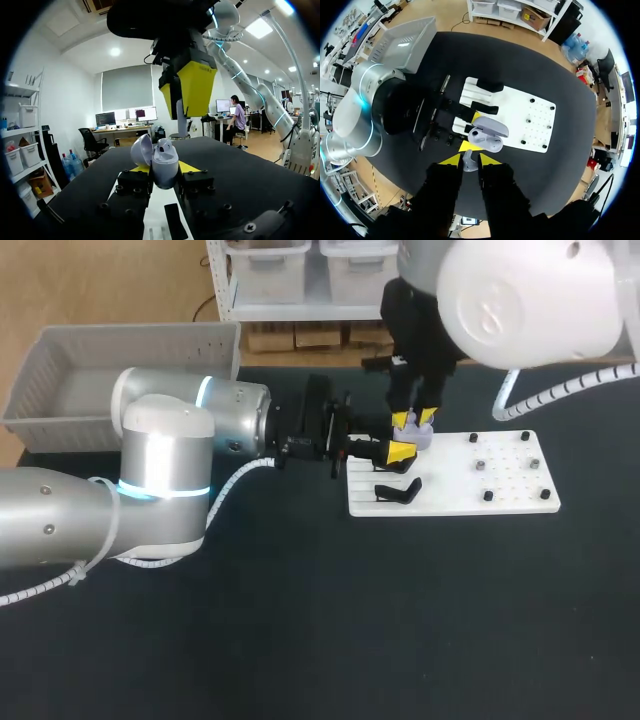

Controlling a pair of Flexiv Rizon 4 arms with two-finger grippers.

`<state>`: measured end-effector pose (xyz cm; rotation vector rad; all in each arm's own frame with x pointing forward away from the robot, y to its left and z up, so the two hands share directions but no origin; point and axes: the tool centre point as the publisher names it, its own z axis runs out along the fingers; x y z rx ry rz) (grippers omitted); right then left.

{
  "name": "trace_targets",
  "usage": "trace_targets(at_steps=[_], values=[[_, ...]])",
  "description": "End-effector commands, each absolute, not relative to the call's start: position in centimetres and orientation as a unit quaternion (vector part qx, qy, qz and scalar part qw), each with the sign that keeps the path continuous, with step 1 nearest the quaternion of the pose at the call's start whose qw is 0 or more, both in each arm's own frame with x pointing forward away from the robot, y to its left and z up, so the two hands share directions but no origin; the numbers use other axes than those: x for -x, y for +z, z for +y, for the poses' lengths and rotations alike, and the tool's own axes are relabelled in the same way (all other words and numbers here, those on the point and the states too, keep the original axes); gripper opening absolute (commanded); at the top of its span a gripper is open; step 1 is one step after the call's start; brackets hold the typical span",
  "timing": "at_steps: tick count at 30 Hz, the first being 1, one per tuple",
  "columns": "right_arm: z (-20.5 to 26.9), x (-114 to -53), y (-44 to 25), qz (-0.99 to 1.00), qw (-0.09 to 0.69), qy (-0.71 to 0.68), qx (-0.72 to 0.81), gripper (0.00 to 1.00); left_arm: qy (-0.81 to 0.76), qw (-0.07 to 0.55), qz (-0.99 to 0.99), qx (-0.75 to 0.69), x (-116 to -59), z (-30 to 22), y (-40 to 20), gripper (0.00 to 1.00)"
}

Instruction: Pick up each earbud case from the left stands, insert the matching earbuds, close the lid, and place the case in the box.

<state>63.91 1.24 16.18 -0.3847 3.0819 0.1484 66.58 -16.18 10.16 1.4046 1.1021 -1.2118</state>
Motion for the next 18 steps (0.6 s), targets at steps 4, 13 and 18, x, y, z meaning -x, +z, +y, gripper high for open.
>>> trace_targets(at_steps=[4, 13, 18], values=[[1.50, -64.44, 15.66, 0.991, 0.011, 0.041, 0.125, 0.00, -0.493, 0.475, 0.450, -0.573, -66.43, -16.17, 10.09, 0.00], [1.55, -64.75, 15.22, 0.991, 0.011, 0.035, 0.126, 0.00, -0.493, 0.475, 0.450, -0.573, -66.43, -16.17, 10.09, 0.00], [1.41, -64.87, 15.02, 0.992, 0.009, 0.033, 0.125, 0.00, -0.493, 0.475, 0.450, -0.573, -66.43, -16.17, 10.09, 0.00]])
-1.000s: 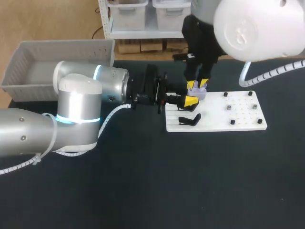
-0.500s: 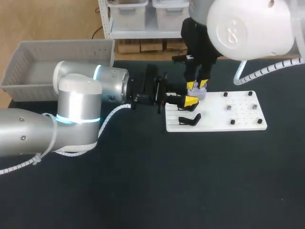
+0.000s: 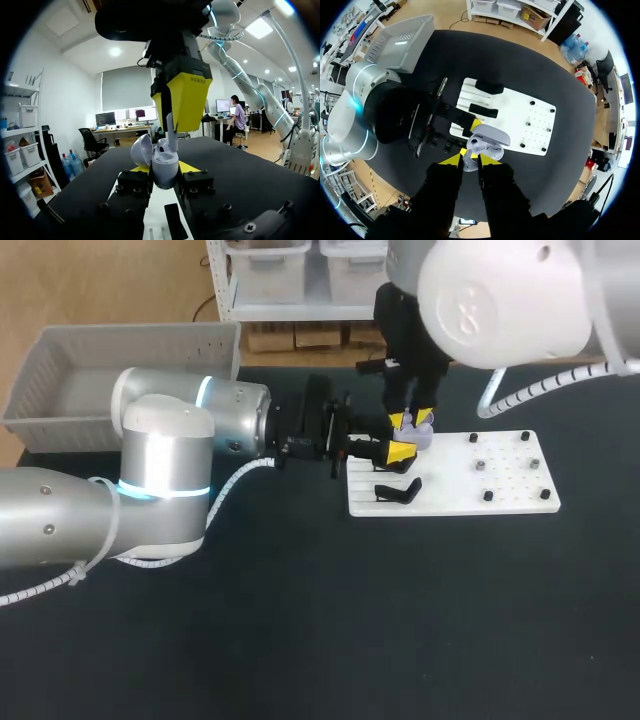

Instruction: Pick up each earbud case from the left stands, insert the matching earbuds, close the lid, and place the case in the box.

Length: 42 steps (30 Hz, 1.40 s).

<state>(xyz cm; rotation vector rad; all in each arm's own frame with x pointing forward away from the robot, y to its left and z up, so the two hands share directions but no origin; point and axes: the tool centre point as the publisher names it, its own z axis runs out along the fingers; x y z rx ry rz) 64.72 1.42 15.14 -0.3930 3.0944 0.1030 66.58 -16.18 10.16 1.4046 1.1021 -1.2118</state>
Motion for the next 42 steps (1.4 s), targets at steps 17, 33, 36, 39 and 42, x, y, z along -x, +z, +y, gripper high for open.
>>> trace_targets(at_steps=[17, 33, 36, 39, 42], values=[[1.0, -65.3, 14.2, 0.992, 0.001, 0.030, 0.119, 0.00, -0.493, 0.475, 0.450, -0.573, -66.4, -16.2, 10.1, 0.00], [0.8, -65.9, 14.1, 0.993, -0.002, 0.030, 0.117, 0.00, -0.493, 0.475, 0.450, -0.573, -66.4, -16.2, 10.1, 0.00], [0.9, -66.0, 14.0, 0.993, -0.004, 0.031, 0.118, 0.00, -0.493, 0.475, 0.450, -0.573, -66.4, -16.2, 10.1, 0.00], [1.0, -66.0, 14.0, 0.992, -0.004, 0.032, 0.119, 0.00, -0.493, 0.475, 0.450, -0.573, -66.4, -16.2, 10.1, 0.00], [1.0, -66.1, 14.1, 0.992, -0.003, 0.033, 0.120, 0.00, -0.493, 0.475, 0.450, -0.573, -66.4, -16.2, 10.1, 0.00]])
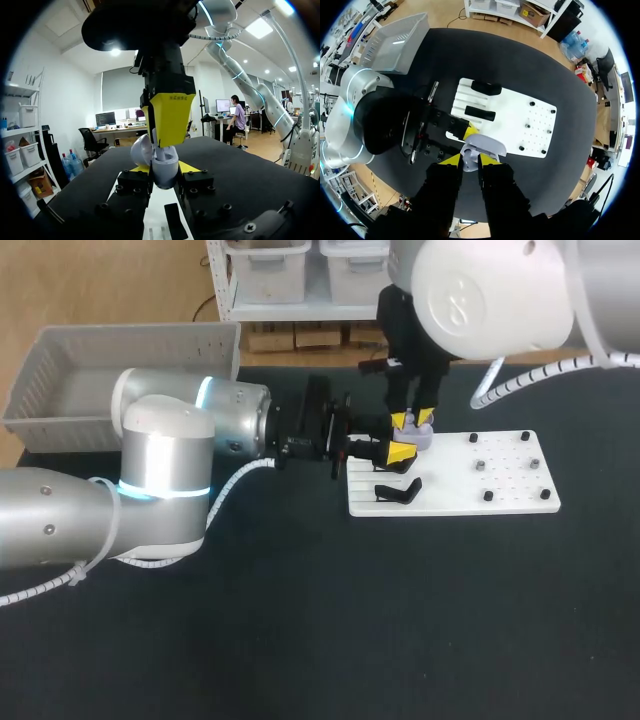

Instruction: Pick up each earbud case from the left stands, insert the matching earbuds, close the lid, and place the case in the box.

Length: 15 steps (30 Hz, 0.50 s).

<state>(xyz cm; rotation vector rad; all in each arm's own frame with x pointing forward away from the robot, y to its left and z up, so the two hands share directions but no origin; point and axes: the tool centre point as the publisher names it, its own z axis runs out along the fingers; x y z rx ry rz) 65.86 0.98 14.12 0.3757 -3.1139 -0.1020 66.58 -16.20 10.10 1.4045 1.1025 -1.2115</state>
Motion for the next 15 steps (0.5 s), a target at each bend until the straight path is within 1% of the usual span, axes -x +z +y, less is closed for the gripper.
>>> trace_targets(at_steps=[1, 15], values=[[1.05, -66.06, 14.15, -0.992, 0.002, -0.033, -0.120, 0.00, -0.493, 0.475, 0.450, -0.573, -66.43, -16.17, 10.09, 0.00], [1.21, -66.35, 13.65, -0.992, 0.009, -0.028, -0.123, 0.00, -0.493, 0.475, 0.450, -0.573, -66.43, -16.17, 10.09, 0.00]])
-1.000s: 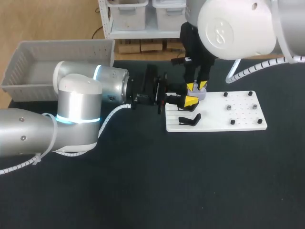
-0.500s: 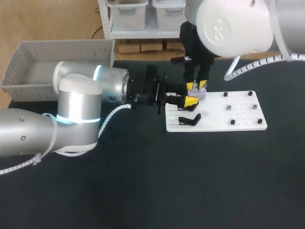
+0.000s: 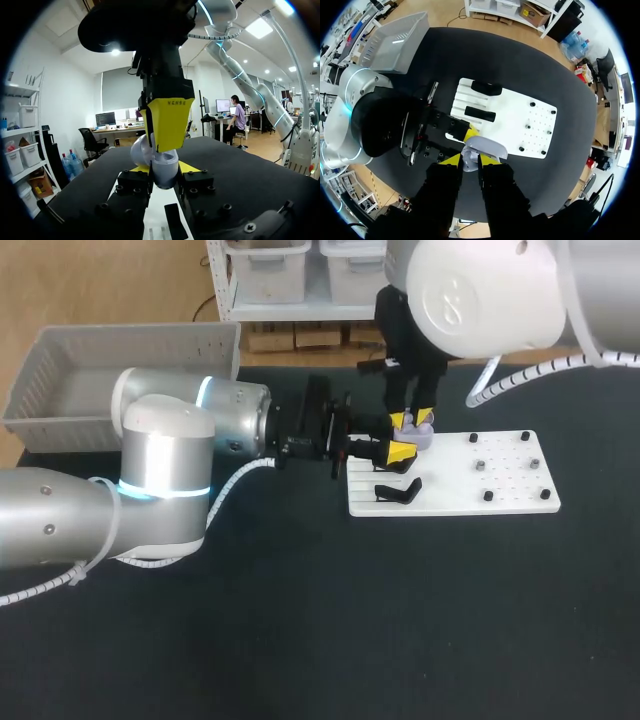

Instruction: Pick up each earbud case from the left stands, insert the matching earbuds, close the lid, and place the case in the box.

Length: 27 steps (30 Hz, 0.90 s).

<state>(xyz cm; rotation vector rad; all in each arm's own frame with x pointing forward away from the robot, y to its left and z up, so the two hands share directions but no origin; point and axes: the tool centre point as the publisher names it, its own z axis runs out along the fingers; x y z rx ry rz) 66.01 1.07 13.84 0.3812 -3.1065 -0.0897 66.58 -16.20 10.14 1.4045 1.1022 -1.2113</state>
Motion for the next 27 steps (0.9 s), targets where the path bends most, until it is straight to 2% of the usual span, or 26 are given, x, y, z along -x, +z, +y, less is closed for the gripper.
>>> trace_targets(at_steps=[1, 4, 6, 8, 10, 18, 27], values=[[1.2, -66.4, 13.6, -0.992, 0.010, -0.027, -0.123, 0.00, -0.493, 0.475, 0.450, -0.573, -66.4, -16.2, 10.1, 0.00], [1.2, -66.4, 13.5, -0.992, 0.012, -0.025, -0.123, 0.00, -0.493, 0.475, 0.450, -0.573, -66.4, -16.2, 10.1, 0.00], [1.2, -66.3, 13.6, -0.992, 0.012, -0.025, -0.122, 0.30, -0.493, 0.475, 0.450, -0.573, -66.4, -16.2, 10.1, 0.00], [1.1, -66.2, 13.8, -0.993, 0.010, -0.027, -0.118, 0.54, -0.493, 0.475, 0.450, -0.573, -66.4, -16.2, 10.1, 0.00], [1.0, -66.0, 14.2, -0.993, 0.006, -0.030, -0.114, 1.00, -0.493, 0.475, 0.450, -0.573, -66.4, -16.2, 10.1, 0.00], [0.2, -65.3, 17.2, -0.993, -0.018, -0.090, -0.076, 1.00, -0.493, 0.475, 0.450, -0.573, -66.4, -16.2, 10.1, 0.00], [-2.5, -69.7, 17.9, -0.990, -0.086, -0.091, 0.064, 1.00, -0.493, 0.475, 0.450, -0.573, -66.4, -16.2, 10.1, 0.00]])
